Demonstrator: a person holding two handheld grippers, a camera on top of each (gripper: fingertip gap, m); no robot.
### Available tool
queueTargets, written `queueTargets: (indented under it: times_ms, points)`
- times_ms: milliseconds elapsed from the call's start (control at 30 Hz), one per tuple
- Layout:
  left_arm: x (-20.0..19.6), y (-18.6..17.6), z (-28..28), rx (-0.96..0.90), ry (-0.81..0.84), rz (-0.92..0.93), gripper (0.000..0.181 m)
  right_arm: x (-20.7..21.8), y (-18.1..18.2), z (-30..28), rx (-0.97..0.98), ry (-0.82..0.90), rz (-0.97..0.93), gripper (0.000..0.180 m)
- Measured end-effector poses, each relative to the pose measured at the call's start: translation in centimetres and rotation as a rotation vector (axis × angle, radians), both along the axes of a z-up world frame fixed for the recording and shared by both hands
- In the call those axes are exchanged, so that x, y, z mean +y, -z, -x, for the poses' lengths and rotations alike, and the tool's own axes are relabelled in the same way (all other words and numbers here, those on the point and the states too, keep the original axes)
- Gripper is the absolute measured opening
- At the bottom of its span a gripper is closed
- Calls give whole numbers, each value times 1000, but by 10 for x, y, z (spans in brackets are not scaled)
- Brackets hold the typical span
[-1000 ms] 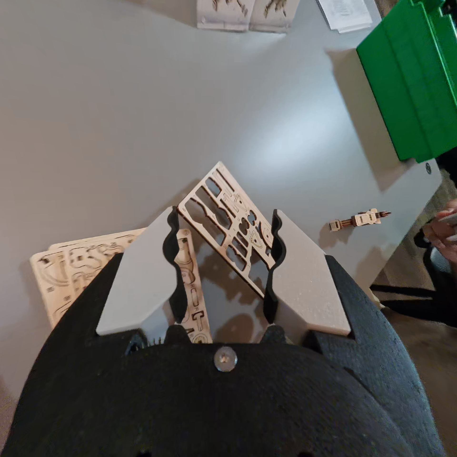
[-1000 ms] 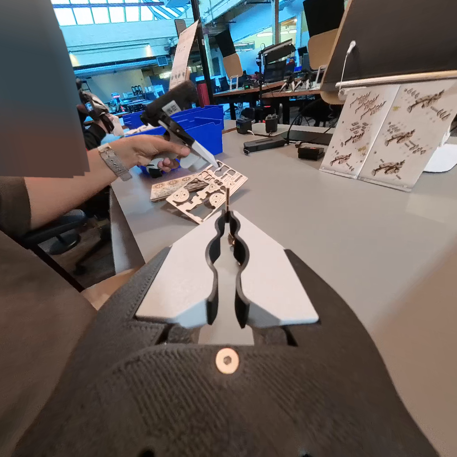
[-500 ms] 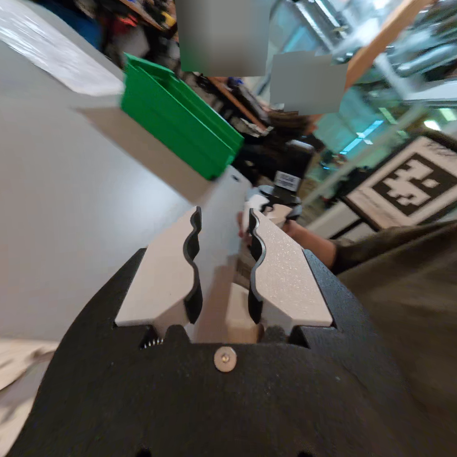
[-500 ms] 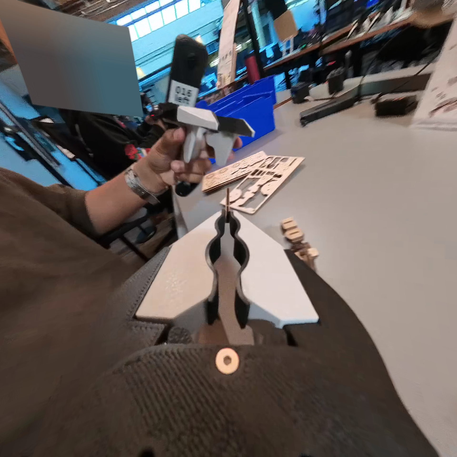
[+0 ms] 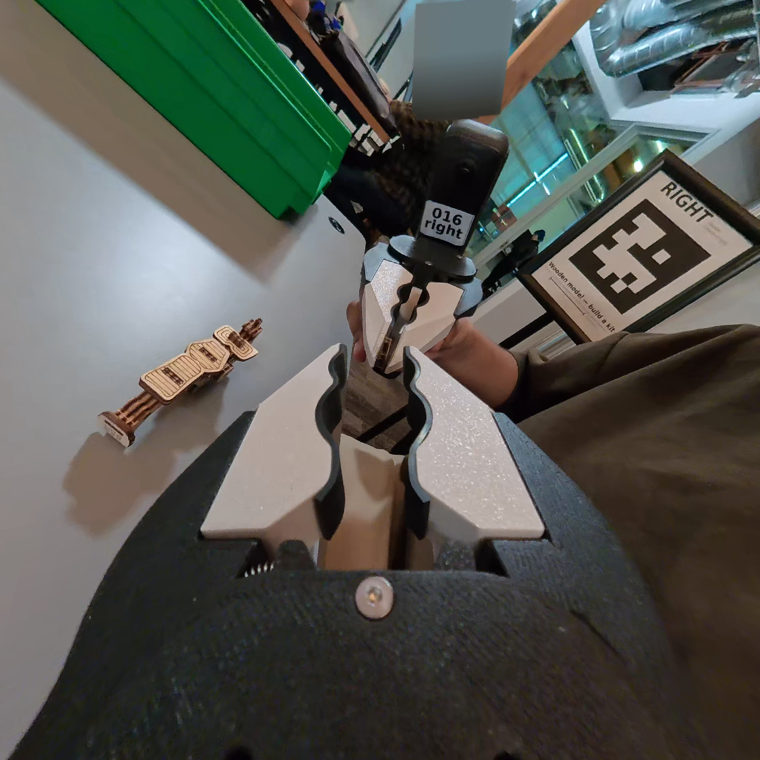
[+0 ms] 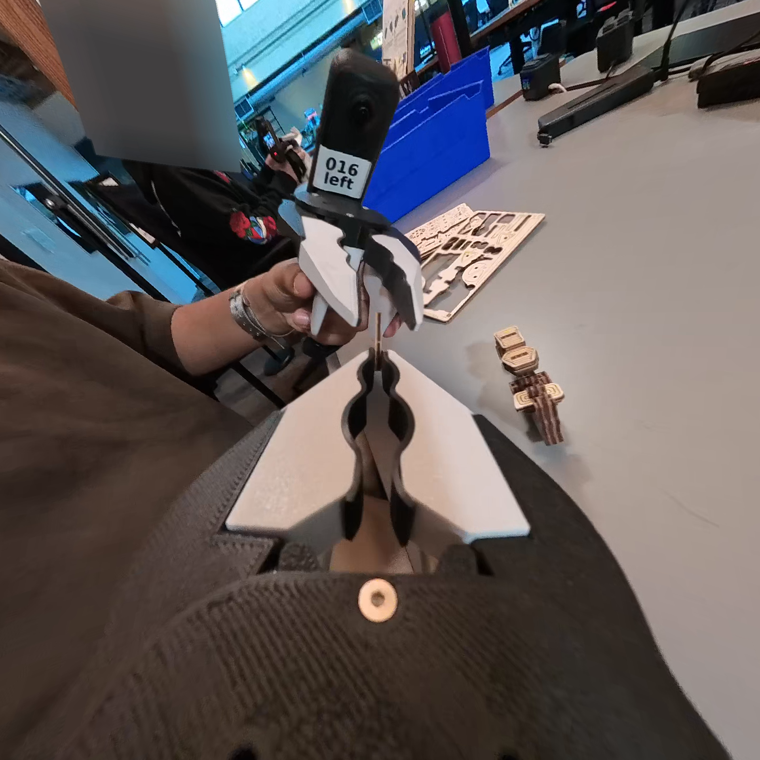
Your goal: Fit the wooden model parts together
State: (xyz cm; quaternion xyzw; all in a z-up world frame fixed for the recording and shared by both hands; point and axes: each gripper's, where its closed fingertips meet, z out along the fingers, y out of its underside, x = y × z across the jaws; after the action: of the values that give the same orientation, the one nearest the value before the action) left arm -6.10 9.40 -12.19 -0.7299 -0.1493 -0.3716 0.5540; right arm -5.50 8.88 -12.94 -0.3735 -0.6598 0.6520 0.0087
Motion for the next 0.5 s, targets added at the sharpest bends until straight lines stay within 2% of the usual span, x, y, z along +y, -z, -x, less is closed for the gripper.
queueTargets:
  times_ms: [100,200,333,367,433,500]
  points:
    - [0,2,-4,-8,18,-1,24,-3,5,-1,-5,-11,-23,2]
    - [1,5,-7,2,34,3,2,-5,9,-1,-21,-21,-24,1]
    - [1,10,-5,8,27,29,0,-4,11,0,-18,-28,-30,2]
    - [1,10,-2,14,14,33,0,-2,11,1,1,-16,-37,3]
    - [2,6,8,-10,-46,10,0,4,2,8,79,43,-42,16]
    - [1,-4,23,-142,-132,-47,0,14,-10,14,193,126,-88,21]
